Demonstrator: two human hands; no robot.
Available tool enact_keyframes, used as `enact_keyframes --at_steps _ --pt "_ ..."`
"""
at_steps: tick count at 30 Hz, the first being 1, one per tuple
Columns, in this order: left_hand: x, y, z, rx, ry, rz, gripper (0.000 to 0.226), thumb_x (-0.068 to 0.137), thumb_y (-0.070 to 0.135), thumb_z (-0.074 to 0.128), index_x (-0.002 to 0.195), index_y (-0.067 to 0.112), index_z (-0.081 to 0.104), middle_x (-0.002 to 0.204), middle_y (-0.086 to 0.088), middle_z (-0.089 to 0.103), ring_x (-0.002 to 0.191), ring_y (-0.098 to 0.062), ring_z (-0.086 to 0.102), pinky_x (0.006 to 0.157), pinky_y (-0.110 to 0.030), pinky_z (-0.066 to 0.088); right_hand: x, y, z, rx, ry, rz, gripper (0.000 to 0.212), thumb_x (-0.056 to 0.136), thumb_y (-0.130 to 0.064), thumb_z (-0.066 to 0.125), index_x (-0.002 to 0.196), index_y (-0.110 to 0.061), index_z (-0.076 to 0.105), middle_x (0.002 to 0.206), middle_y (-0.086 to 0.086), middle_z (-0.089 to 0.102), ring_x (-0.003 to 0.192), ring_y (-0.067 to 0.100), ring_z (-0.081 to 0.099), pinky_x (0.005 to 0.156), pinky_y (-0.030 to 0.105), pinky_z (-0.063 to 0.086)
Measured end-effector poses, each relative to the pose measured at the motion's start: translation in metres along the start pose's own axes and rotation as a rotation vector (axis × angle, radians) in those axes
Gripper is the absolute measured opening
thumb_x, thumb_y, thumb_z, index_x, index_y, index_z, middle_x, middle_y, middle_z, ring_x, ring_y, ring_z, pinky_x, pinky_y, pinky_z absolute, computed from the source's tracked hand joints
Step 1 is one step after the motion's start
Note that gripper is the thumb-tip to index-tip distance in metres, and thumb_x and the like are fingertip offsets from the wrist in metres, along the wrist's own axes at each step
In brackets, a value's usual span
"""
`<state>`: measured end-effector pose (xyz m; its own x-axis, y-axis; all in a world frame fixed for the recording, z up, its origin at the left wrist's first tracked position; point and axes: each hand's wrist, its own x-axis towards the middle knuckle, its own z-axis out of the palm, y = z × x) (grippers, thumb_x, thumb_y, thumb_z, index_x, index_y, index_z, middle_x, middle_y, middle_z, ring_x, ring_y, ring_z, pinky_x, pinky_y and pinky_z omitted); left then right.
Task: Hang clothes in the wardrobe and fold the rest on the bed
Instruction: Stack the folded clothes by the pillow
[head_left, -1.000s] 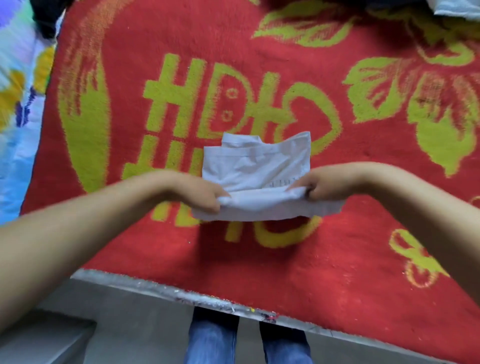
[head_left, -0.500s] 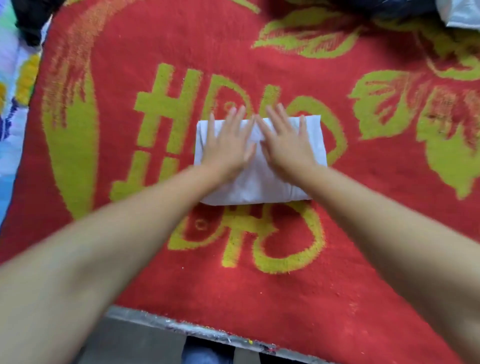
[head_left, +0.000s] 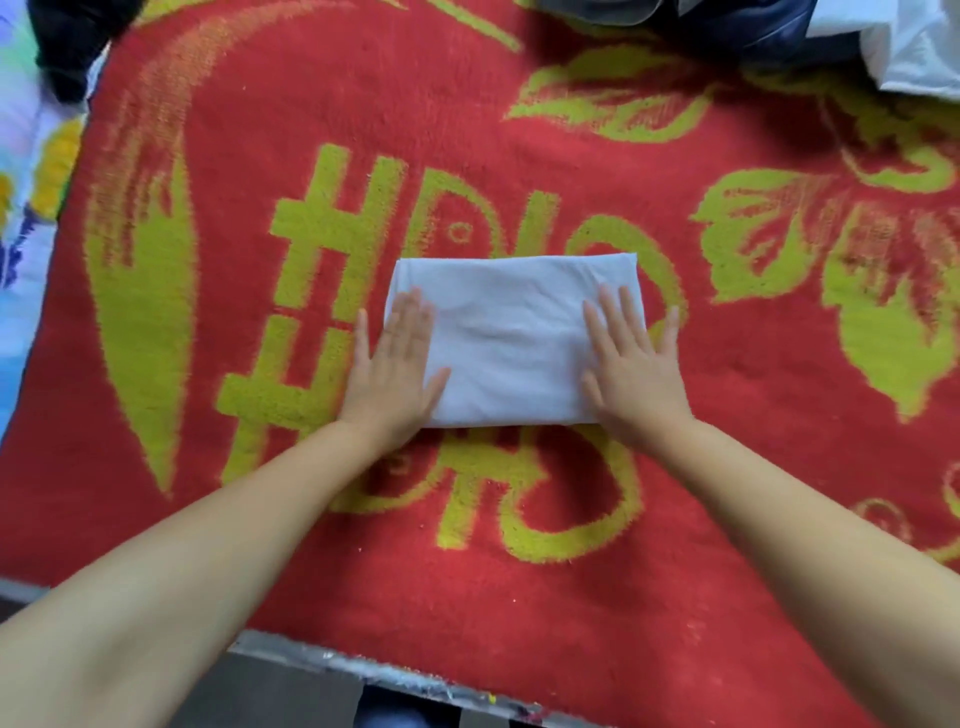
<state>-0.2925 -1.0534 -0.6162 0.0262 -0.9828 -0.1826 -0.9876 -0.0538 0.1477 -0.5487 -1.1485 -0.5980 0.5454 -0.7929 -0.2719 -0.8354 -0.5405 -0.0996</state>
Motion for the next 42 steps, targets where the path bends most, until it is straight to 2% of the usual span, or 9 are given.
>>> enact_keyframes --at_steps 3,5,8,10,16,21,28,35,42 --pt "-0.024 0.032 0.008 0.105 -0.053 0.350 0.079 0.079 0.042 0.053 0.143 0.000 0.036 0.150 -0.021 0.032 0.138 -0.033 0.034 0.106 -0.065 0.022 -0.022 -0.023 0.012 -0.015 -0.141 -0.209 0.091 0.075 -0.038 0.055 0.154 -0.026 0.010 0.161 0.011 -0.002 0.145 0.033 -0.013 0.107 0.069 -0.002" --pt "-0.031 0.046 0.017 0.102 -0.192 0.263 0.089 0.074 0.032 0.061 0.150 0.008 0.022 0.156 -0.019 0.019 0.144 -0.032 0.020 0.112 -0.061 0.013 -0.026 -0.031 0.024 -0.039 -0.204 -0.133 0.092 0.079 -0.025 0.056 0.152 -0.036 -0.001 0.160 0.006 -0.012 0.144 0.035 -0.021 0.107 0.068 -0.007" --pt "-0.015 0.054 0.024 0.139 -0.222 0.085 0.091 0.083 0.016 0.045 0.147 0.018 -0.018 0.158 -0.016 -0.014 0.146 -0.032 -0.010 0.113 -0.055 -0.006 -0.009 -0.036 0.026 -0.051 -0.144 -0.036 0.082 0.089 -0.011 0.043 0.151 -0.038 -0.005 0.161 0.007 -0.009 0.145 0.039 -0.015 0.107 0.069 -0.004" --pt "-0.001 0.055 0.021 0.120 -0.235 0.040 0.086 0.088 0.009 0.037 0.144 0.023 -0.025 0.157 -0.013 -0.019 0.146 -0.031 -0.014 0.114 -0.053 -0.007 0.004 -0.036 0.023 -0.069 -0.165 -0.010 0.076 0.094 -0.011 0.039 0.152 -0.037 -0.003 0.162 0.006 -0.006 0.145 0.039 -0.013 0.107 0.070 0.000" --pt "0.023 0.045 -0.037 0.015 -0.355 0.032 0.080 0.087 -0.011 0.034 0.153 0.022 0.003 0.161 -0.008 0.001 0.147 -0.033 -0.005 0.117 -0.048 0.004 0.018 -0.037 -0.028 -0.070 -0.244 -0.013 0.065 0.097 -0.016 0.042 0.151 -0.034 0.011 0.157 0.003 0.017 0.144 0.038 0.009 0.106 0.064 0.022" --pt "0.026 0.043 -0.129 0.021 -0.342 0.035 0.073 0.090 -0.008 0.036 0.153 0.020 0.011 0.157 -0.007 0.019 0.146 -0.032 0.008 0.115 -0.051 0.012 0.021 -0.052 -0.122 -0.161 -0.217 -0.053 0.063 0.095 -0.016 0.046 0.149 -0.032 0.017 0.144 0.004 0.038 0.131 0.035 0.034 0.094 0.053 0.039" --pt "-0.026 0.024 -0.256 0.189 -0.157 0.011 0.066 0.092 0.000 0.038 0.151 0.020 0.015 0.150 -0.007 0.030 0.141 -0.029 0.022 0.111 -0.048 0.023 -0.011 -0.109 -0.253 -0.273 -0.137 -0.165 0.070 0.091 -0.014 0.053 0.148 -0.031 0.018 0.140 0.004 0.040 0.129 0.037 0.036 0.093 0.053 0.038" --pt "-0.155 0.010 -0.322 0.260 -0.002 -0.294 0.060 0.093 0.007 0.038 0.149 0.021 0.021 0.141 -0.005 0.041 0.129 -0.027 0.038 0.102 -0.043 0.034 -0.065 -0.196 -0.314 -0.363 0.041 -0.471 0.067 0.092 -0.018 0.054 0.147 -0.029 0.018 0.139 0.003 0.042 0.124 0.034 0.040 0.091 0.051 0.039" --pt "-0.354 0.035 -0.320 0.170 0.007 -0.695 0.057 0.091 0.009 0.041 0.146 0.021 0.027 0.134 -0.004 0.046 0.128 -0.028 0.041 0.100 -0.042 0.037 -0.171 -0.303 -0.304 -0.443 0.096 -0.902 0.060 0.092 -0.017 0.050 0.144 -0.033 0.024 0.134 -0.001 0.045 0.122 0.030 0.044 0.088 0.045 0.041"
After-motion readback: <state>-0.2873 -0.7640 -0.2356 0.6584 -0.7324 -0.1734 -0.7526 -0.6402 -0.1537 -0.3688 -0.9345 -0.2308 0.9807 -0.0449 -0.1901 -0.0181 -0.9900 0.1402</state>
